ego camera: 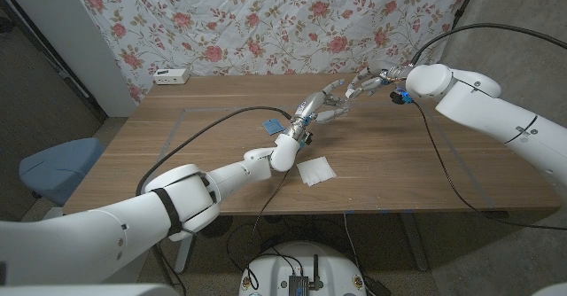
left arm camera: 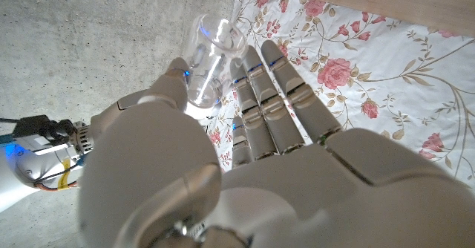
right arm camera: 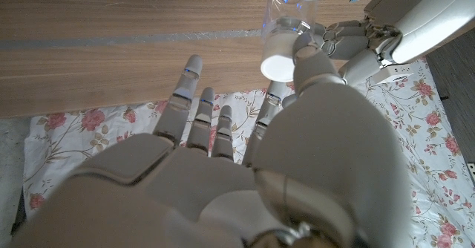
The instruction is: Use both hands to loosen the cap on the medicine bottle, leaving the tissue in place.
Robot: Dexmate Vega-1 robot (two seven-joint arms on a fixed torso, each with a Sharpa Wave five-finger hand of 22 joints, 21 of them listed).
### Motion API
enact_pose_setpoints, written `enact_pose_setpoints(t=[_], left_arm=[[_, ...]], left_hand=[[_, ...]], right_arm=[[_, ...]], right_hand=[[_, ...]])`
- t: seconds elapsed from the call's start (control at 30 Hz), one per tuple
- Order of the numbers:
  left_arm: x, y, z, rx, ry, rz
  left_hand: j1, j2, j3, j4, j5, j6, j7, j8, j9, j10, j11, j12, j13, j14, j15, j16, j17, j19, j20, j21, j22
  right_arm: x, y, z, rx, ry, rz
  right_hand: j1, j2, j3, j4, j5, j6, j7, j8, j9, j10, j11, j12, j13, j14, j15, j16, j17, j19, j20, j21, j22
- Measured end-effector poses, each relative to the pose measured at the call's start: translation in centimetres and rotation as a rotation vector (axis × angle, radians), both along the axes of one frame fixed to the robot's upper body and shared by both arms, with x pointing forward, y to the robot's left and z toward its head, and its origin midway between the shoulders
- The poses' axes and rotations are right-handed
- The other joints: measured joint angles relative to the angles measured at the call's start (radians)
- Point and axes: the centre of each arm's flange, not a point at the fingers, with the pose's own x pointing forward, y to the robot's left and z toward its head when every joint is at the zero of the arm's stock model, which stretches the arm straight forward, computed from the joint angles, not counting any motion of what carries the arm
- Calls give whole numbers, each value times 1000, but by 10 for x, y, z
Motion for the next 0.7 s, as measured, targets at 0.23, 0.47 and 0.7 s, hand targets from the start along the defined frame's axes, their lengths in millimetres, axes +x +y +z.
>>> enact_pose_setpoints(t=[0.23, 0.47, 0.7], left_arm=[[-1, 0, 0, -1, -1, -1], [-1, 0, 0, 1, -2, -1], [-1, 0, 0, 1, -5, -3]], left_hand=[[0, 0, 0, 0, -2, 0, 0, 0, 0, 0, 0, -2, 1, 0, 0, 0, 0, 0, 0, 0, 0], [3, 3, 3, -3, -2, 0, 0, 0, 0, 0, 0, -2, 1, 0, 0, 0, 0, 0, 0, 0, 0], [3, 3, 3, -3, 2, 5, -5, 0, 0, 0, 0, -2, 0, 0, 0, 0, 0, 0, 0, 0, 0]], right_arm=[[-1, 0, 0, 7, 0, 11], [-2, 0, -1, 3, 19, 26], [-3, 1, 0, 1, 26, 38]], right_hand=[[33, 6, 14, -3, 0, -1, -1, 8, -2, 3, -4, 0, 0, -8, -8, 0, 0, 0, -7, 0, 0], [92, 16, 29, -7, 2, 26, -63, -1, -6, -8, -14, -12, 0, -29, -7, -5, 0, -12, -6, -5, 0], [111, 11, 37, -7, -4, 34, -71, -1, -12, -15, -33, -12, 0, -38, -9, -13, 0, -21, -8, -8, 0]])
